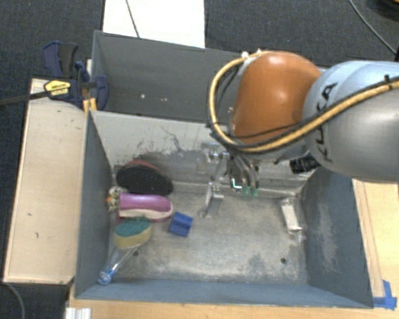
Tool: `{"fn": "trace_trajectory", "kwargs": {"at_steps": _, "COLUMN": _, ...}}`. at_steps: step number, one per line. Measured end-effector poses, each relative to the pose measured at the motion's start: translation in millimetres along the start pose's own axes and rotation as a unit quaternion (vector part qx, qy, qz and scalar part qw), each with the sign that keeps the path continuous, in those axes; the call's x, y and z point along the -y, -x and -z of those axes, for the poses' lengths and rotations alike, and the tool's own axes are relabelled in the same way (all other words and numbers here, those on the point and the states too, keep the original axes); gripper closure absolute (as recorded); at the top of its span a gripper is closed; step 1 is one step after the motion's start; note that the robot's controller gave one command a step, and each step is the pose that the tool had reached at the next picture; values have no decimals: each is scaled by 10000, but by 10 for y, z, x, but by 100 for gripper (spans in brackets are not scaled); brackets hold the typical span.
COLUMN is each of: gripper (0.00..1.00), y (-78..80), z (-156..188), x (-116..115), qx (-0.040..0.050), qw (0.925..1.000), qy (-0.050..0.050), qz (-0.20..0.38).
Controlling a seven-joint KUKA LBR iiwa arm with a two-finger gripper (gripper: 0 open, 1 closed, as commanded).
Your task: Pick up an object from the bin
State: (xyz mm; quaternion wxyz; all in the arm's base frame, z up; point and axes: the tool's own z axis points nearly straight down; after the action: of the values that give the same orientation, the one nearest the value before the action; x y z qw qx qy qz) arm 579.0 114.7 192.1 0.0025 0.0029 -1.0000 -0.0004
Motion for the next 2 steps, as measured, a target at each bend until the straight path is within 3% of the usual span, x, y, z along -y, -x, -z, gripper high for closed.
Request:
{"fn": "trace_trajectory", "kwargs": {"at_steps": 1, "gripper": 0, "y": -301, "z": -1256, "x": -406, "qx": -1, "qw": 10000, "qy": -1, "qz": -57}}
{"fn": "trace_trajectory", "kwargs": {"at_steps": 2, "gripper": 100, "y": -278, "z": -1221, "x": -380, "qx": 27, "qw": 10000, "qy": -9, "qz": -88}}
